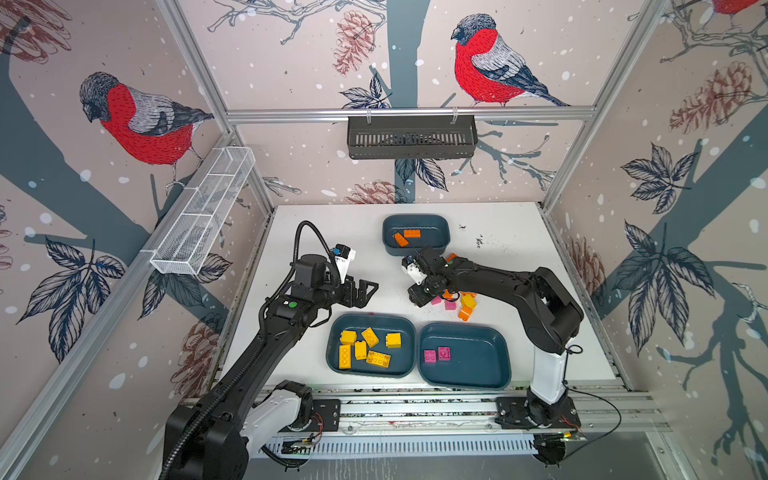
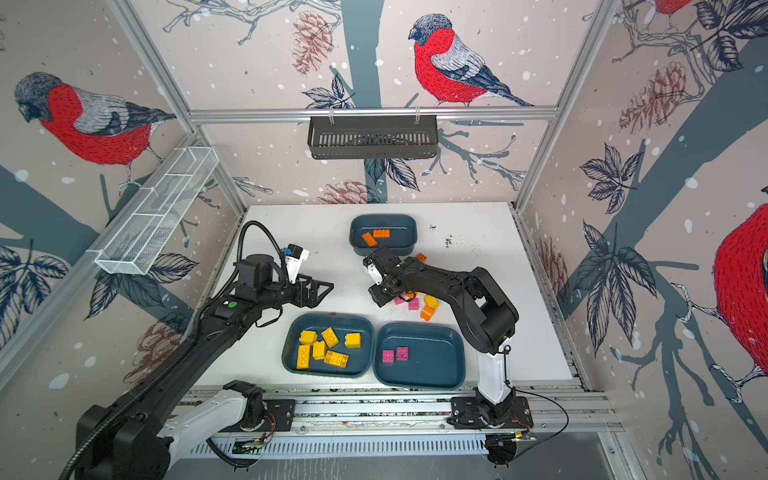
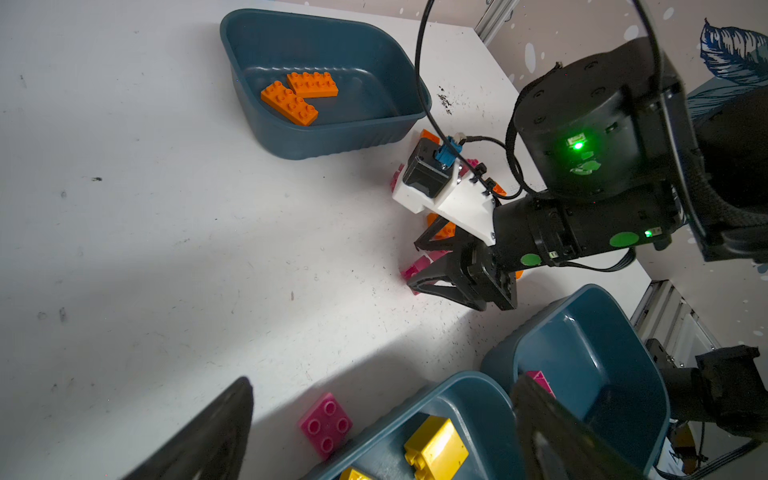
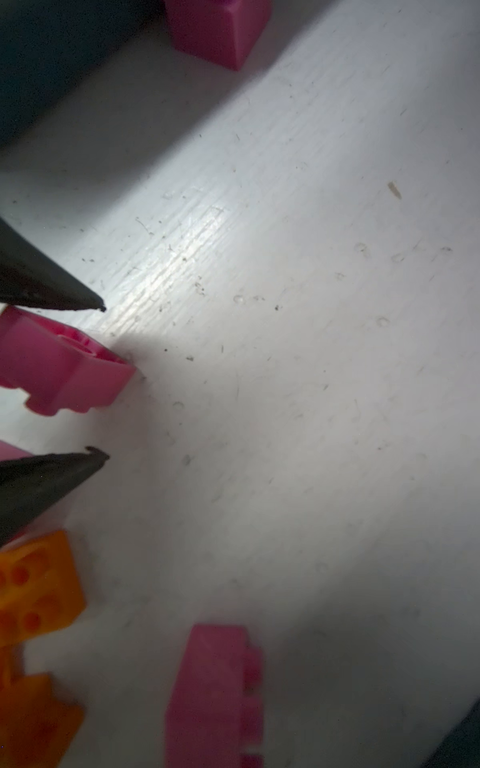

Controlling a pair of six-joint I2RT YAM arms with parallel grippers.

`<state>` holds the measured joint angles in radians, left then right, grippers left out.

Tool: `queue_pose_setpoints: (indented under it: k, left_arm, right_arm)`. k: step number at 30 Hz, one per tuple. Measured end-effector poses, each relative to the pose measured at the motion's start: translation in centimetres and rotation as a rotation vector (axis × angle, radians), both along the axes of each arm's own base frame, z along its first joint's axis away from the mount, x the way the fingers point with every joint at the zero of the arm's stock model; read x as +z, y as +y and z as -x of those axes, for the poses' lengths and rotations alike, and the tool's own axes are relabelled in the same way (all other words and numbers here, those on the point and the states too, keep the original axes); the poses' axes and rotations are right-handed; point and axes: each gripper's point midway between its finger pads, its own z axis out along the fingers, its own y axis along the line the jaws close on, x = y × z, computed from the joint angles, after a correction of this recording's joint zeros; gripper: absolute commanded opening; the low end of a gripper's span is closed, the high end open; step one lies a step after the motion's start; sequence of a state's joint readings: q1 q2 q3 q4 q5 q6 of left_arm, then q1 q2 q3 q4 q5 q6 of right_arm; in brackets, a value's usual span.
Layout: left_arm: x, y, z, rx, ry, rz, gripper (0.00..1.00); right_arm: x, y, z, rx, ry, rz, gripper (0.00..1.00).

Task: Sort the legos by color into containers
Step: 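Grasp the pink 2x2 brick with the right gripper and lift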

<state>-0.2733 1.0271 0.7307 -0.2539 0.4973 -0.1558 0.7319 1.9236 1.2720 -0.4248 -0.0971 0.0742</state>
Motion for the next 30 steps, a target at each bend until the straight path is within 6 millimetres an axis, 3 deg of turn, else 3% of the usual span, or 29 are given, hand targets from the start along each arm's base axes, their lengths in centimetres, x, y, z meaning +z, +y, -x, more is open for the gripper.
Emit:
queue_pose_setpoints:
  k: [12, 17, 19, 24, 30]
  left_arm:
    - [-0.1, 0.1, 0.3, -0.001, 0.004, -0.004, 0.96]
    - [-0.2, 0.1, 0.4, -0.001, 0.01, -0.006, 0.96]
    - [-0.2, 0.1, 0.4, -0.002, 0.01, -0.005, 0.96]
    - [-0.3, -0.1, 0.3, -0.009, 0.015, -0.001, 0.96]
    - [-0.3, -0.4, 0.0, -0.022, 0.017, 0.01, 0.96]
  right_arm:
    - [-1.1, -1.3, 0.6, -0.013, 0.008, 0.076, 0.24]
    - [-0.4, -1.0, 0.2, -0.008, -0.012, 0.065, 0.21]
    - [0.7, -1.0, 0.1, 0.007, -0.036, 0.052, 0.21]
    - [5.7, -1.6, 1.0, 0.075, -0.122, -0.031, 0.21]
    - [9.3, -3.9, 6.8, 0.282, -0.151, -0.097, 0.21]
